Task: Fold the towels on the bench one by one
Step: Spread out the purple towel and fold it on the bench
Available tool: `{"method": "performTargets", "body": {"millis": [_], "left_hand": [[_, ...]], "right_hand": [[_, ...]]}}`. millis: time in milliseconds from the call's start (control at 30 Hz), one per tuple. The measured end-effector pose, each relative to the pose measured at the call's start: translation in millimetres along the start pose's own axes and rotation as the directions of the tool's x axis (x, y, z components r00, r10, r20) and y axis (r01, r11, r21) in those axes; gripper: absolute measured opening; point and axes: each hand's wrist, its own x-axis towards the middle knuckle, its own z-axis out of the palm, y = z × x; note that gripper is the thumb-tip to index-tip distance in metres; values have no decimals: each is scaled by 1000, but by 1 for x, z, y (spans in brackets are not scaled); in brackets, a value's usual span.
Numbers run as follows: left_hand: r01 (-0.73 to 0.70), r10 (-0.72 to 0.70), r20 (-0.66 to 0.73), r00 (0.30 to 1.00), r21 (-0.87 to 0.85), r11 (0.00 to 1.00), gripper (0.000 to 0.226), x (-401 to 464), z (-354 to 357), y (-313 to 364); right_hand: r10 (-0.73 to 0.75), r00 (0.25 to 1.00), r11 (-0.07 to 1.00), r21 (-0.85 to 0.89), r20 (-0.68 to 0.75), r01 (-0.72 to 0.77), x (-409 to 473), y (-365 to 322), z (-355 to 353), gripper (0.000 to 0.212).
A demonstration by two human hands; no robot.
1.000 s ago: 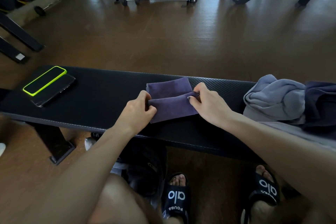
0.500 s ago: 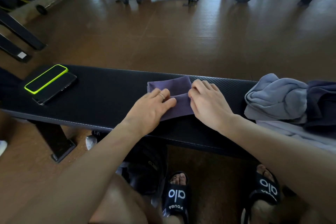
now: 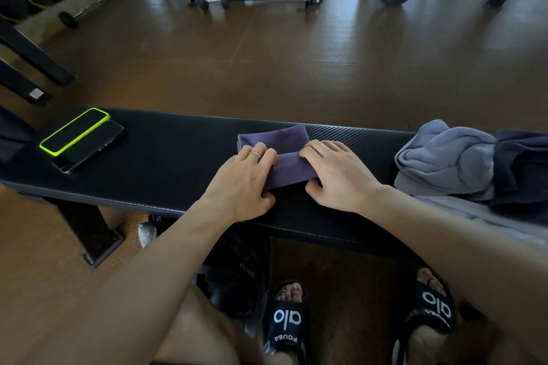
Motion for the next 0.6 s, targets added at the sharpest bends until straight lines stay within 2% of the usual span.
{"method": "performTargets", "body": {"millis": [67,167,233,300,367,433,500,600], "left_hand": [[31,-31,-29,999,-23,999,45,1,-3,1],[113,-129,-75,989,-185,976,26,-3,-11,-2],[161,-181,-47,982,-280,947,19,-7,-14,-8],[221,-240,-2,971,-388,895,16,-10,-13,-14],[281,-329,3,944,-526,803,11,-12,-10,-20],[335,-416,18,909,-625,705,10,-13,-8,-24],[383,-474,46,879,-661,645,11,-13,-6,-25],[435,-522,71,850,-653,619,11,-8,-1,-27]], "right_hand": [[33,999,998,58,-36,-31,3,1,-4,42],[133,988,970,215,-72,-115,4,1,-7,38],[194,980,940,294,-49,-172,3,0,-7,31],[239,971,910,353,-14,-219,3,-2,-6,19],[295,955,868,410,26,-280,6,-2,-4,11],[356,930,806,472,95,-357,9,-3,-5,12],[393,907,762,498,151,-413,13,-4,-5,18],[421,888,735,503,188,-455,17,-4,-7,20]]}}
